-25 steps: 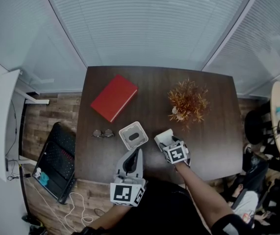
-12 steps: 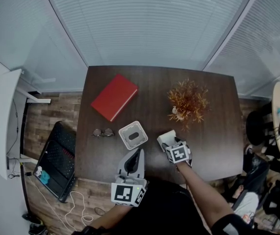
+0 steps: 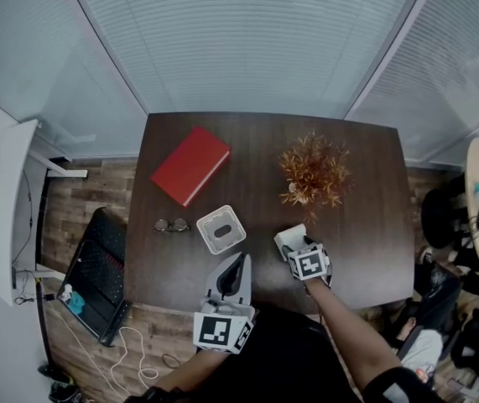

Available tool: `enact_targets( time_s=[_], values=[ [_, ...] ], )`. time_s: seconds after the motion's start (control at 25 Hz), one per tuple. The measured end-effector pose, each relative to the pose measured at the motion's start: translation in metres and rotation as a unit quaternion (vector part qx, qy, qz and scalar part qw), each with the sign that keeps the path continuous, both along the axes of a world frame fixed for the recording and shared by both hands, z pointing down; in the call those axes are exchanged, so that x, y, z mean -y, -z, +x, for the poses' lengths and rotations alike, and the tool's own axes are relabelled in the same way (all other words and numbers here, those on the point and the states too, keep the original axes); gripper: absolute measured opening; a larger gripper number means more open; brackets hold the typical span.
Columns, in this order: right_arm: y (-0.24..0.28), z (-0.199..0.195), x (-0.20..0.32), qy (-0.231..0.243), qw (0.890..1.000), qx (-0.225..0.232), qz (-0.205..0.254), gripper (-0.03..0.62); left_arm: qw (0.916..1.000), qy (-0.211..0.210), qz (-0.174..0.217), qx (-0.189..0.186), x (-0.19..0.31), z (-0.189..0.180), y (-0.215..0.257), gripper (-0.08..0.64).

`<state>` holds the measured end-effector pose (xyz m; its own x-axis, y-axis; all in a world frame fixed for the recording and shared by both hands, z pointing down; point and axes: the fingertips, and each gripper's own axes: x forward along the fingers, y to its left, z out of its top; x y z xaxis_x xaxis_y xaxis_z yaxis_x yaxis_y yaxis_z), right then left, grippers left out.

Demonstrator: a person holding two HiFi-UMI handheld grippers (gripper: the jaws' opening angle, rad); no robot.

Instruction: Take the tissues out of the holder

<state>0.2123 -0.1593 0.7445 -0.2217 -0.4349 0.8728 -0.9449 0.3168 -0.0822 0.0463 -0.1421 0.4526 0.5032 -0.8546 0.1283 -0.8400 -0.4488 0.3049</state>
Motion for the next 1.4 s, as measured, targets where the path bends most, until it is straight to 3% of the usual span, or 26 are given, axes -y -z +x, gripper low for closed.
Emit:
enact_targets(
  time_s=[0.8,1.4],
  values=[
    [0.002,0.107,-0.020,-0.051,0.999,-0.001,0.014,0.316,0.9996,-0.025,0.004,-0.008,-0.024,0.097,-0.012,-0.002],
    [-0.008,0.164,-0.019,-0.101,0.995,-0.023,0.015,0.316,0.9997,-0.022,0.004,-0.004,-0.018,0.120,-0.016,-0.002]
  ],
)
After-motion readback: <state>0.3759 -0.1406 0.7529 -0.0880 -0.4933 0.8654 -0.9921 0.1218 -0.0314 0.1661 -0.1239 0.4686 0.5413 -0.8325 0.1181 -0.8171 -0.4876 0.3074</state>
